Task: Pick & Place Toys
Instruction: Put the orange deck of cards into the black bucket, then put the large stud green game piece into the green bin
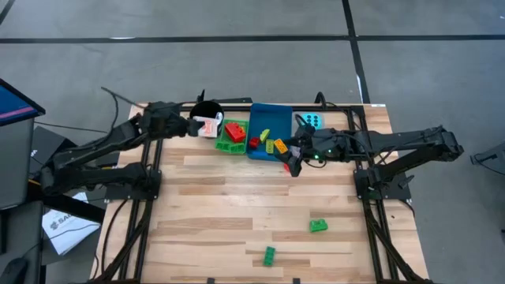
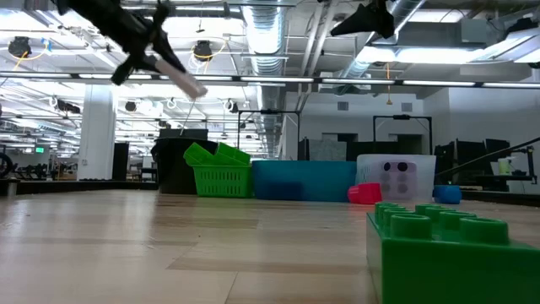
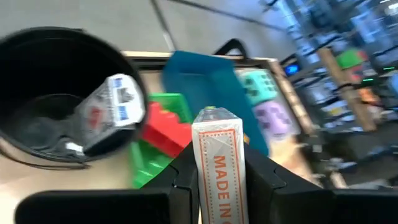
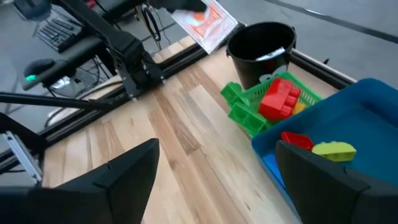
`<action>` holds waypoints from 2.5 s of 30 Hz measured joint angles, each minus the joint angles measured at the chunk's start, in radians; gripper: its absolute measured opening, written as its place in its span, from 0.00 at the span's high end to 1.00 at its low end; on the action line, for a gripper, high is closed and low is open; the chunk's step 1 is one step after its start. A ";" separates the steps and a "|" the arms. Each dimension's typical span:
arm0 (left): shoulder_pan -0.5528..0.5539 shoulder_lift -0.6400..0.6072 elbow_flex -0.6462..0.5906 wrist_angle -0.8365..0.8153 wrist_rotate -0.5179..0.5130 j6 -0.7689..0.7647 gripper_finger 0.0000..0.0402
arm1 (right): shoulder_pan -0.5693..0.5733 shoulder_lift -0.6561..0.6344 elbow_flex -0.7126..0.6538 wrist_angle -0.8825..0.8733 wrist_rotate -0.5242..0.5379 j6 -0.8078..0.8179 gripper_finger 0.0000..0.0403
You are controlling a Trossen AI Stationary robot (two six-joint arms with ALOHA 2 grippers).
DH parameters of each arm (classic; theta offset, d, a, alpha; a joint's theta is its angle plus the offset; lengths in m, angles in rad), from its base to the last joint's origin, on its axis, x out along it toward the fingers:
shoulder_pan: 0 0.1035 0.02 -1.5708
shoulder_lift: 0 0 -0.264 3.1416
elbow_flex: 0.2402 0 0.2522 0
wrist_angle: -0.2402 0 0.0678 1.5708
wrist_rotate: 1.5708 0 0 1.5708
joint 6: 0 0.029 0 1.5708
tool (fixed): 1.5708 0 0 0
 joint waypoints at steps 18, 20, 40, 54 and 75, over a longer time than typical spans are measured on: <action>0.407 0.201 0.000 0.061 0.249 0.101 0.84 | -0.001 0.001 -0.001 -0.006 -0.011 -0.085 0.22; 0.424 0.201 0.000 0.053 0.255 0.101 0.84 | -0.001 0.001 -0.001 -0.006 -0.012 -0.090 0.22; 0.422 0.188 0.000 0.096 0.261 0.101 0.35 | -0.002 0.001 -0.001 -0.008 -0.028 -0.137 0.22; 0.089 -0.070 0.001 0.158 0.354 0.040 0.41 | 0.000 -0.037 0.000 -0.009 -0.056 -0.055 0.22; -0.416 0.263 0.000 0.407 0.156 0.088 0.42 | 0.382 -0.024 0.108 -0.750 -0.229 0.472 0.27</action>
